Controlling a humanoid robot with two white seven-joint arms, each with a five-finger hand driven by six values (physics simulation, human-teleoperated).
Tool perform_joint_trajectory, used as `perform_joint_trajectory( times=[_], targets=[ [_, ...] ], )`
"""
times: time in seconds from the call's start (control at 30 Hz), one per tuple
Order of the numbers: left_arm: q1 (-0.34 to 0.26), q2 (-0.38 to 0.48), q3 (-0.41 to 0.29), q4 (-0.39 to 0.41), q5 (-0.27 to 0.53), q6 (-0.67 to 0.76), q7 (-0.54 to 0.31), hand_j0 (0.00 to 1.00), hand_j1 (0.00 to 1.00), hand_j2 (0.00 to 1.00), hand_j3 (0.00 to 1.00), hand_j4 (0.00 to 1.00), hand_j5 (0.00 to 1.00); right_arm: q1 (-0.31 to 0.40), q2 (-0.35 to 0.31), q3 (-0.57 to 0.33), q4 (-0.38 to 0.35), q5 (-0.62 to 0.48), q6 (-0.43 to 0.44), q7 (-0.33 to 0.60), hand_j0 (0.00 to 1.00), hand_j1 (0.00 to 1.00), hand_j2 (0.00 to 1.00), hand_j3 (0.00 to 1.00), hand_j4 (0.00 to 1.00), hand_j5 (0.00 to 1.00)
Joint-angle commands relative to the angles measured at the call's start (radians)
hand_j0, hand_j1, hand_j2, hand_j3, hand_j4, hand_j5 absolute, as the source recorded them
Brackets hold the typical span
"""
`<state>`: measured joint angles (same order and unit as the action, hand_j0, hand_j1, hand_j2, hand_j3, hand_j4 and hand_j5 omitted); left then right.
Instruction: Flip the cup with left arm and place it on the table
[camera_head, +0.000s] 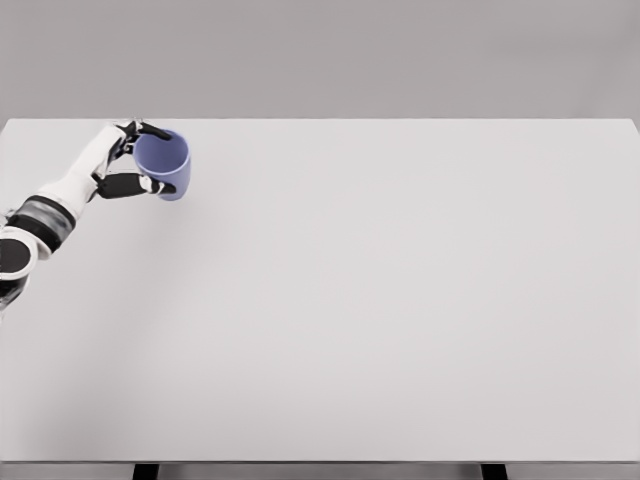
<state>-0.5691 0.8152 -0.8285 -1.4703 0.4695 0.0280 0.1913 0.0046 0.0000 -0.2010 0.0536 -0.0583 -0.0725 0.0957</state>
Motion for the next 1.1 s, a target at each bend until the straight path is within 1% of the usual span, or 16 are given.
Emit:
perform_joint_trajectory(
  times=[0.0,0.07,0.23,0.27,0.4,0.47,0.73,0.87,0.97,1.07],
  targets=[
    [0.005,-0.018,0.025,0.002,-0.002,0.0,0.0,0.56,0.56,0.56,0.56,0.56,0.56,0.0,0.0,0.0,0.0,0.0,0.0,-0.001,1.0,1.0,1.0,1.0,1.0,1.0],
    [0.021,-0.031,0.037,0.004,-0.003,0.001,-0.001,0.56,0.56,0.56,0.56,0.56,0.56,0.0,0.0,0.0,0.0,0.0,-0.001,-0.001,1.0,1.0,1.0,1.0,1.0,1.0],
    [0.025,-0.041,0.037,0.005,-0.003,0.001,-0.001,0.56,0.56,0.56,0.56,0.56,0.56,0.0,0.0,0.0,0.0,0.0,0.0,0.001,1.0,1.0,1.0,1.0,1.0,1.0],
    [0.025,-0.047,0.037,0.021,-0.002,0.0,-0.001,0.56,0.56,0.56,0.56,0.56,0.56,0.0,0.0,0.0,0.0,0.0,0.0,0.001,1.0,1.0,1.0,1.0,1.0,1.0],
    [0.032,-0.07,0.038,0.041,-0.003,-0.008,-0.001,0.56,0.56,0.56,0.56,0.56,0.56,0.0,0.0,0.0,0.0,0.0,-0.001,0.001,1.0,1.0,1.0,1.0,1.0,1.0],
    [0.041,-0.073,0.049,0.041,-0.002,-0.007,-0.001,0.56,0.56,0.56,0.56,0.56,0.56,0.0,0.0,0.0,0.0,0.0,0.0,-0.001,1.0,1.0,1.0,1.0,1.0,1.0],
    [0.046,-0.079,0.049,0.035,-0.002,-0.007,-0.001,0.57,0.57,0.57,0.57,0.57,0.57,0.0,0.0,0.0,0.0,0.0,0.0,0.001,1.0,1.0,1.0,1.0,1.0,1.0],
    [0.048,-0.079,0.049,0.033,-0.003,-0.007,-0.001,0.61,0.61,0.61,0.61,0.61,0.61,0.0,0.0,0.0,0.0,0.0,-0.001,-0.001,1.0,1.0,1.0,1.0,1.0,1.0],
    [0.048,-0.079,0.049,0.031,-0.003,-0.007,-0.001,0.7,0.7,0.7,0.7,0.7,0.7,0.0,0.0,0.0,0.0,0.0,-0.001,-0.001,1.0,1.0,1.0,1.0,1.0,1.0],
    [0.048,-0.079,0.049,0.031,-0.003,-0.007,-0.001,0.75,0.75,0.75,0.75,0.75,0.75,0.0,0.0,0.0,0.0,0.0,-0.001,-0.001,1.0,1.0,1.0,1.0,1.0,1.0]
  ],
)
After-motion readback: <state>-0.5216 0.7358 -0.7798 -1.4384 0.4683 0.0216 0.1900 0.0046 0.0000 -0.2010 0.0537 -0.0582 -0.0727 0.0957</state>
